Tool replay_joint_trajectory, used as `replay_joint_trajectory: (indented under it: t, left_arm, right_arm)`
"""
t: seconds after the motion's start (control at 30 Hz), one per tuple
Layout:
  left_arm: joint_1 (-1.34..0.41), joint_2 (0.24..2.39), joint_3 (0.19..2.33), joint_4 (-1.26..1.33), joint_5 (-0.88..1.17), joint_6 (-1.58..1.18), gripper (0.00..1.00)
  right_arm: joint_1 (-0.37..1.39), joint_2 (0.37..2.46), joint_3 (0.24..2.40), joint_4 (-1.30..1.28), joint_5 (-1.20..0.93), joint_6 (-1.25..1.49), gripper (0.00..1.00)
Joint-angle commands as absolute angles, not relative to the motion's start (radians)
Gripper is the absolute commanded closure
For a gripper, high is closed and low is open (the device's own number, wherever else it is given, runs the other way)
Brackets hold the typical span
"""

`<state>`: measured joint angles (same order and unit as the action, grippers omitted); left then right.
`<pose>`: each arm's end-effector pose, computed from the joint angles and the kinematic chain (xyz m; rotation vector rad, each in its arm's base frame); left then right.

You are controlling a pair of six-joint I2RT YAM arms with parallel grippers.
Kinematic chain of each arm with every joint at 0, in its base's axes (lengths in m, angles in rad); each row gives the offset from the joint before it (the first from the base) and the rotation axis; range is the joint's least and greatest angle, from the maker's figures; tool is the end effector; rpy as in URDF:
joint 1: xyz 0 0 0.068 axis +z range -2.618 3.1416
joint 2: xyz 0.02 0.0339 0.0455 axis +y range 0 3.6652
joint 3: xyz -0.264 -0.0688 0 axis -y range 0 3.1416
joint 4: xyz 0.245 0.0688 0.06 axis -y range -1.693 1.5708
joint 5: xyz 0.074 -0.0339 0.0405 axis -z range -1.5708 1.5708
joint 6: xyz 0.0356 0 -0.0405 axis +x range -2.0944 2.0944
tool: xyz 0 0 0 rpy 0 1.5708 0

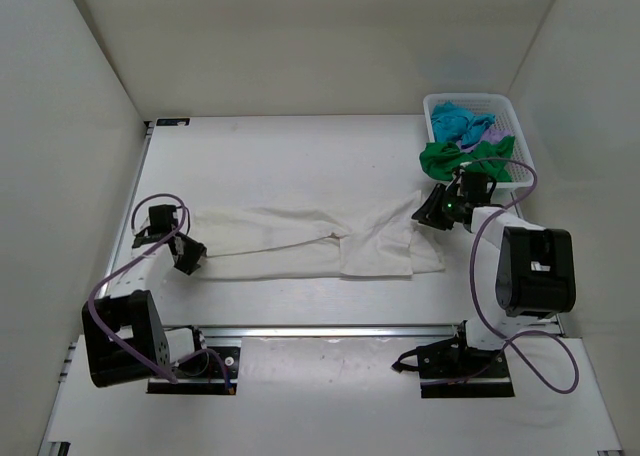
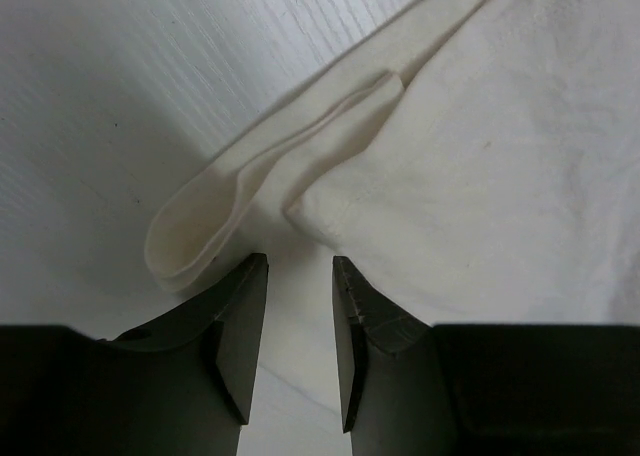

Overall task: Fold and stack the t-shirts
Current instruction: Fold the other side of the tshirt into a rectangle

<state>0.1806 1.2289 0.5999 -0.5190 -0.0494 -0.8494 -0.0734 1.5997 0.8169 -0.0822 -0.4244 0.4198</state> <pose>0.2061 0.0394 0.1667 -1.3539 2.3631 -0.1283 0.3129 -0.0083 0.1661 0.4073 2.4100 0.6717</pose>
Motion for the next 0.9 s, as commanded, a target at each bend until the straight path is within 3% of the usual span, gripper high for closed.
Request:
replay_joint_trajectory:
  t: [0.0,0.4,0.77,0.87]
  left_arm:
    - [0.193,1.233,0.597,-0.469,-0.061,-0.868,0.57]
    - [0.189,1.266,0.592,-0.388,-0.057,-0.908,0.66]
    - [0.229,1.285,0.687,-0.403,-0.095,-0.876,0.99]
    - [0.247,1.285,0.713,-0.414,-0.113,-0.861,1.00]
  right_arm:
    - [-0.068,1.548,0.810,-0.074,-0.433,0.410,0.74]
    - [-0.060,1.459,0.718,-0.107,-0.429,0.383,0.74]
    - [-0.072,1.453,0.720,-0.152,-0.426,0.373,0.73]
    - [-0.072,1.442,0.694,-0.161,-0.404,0.361,0.73]
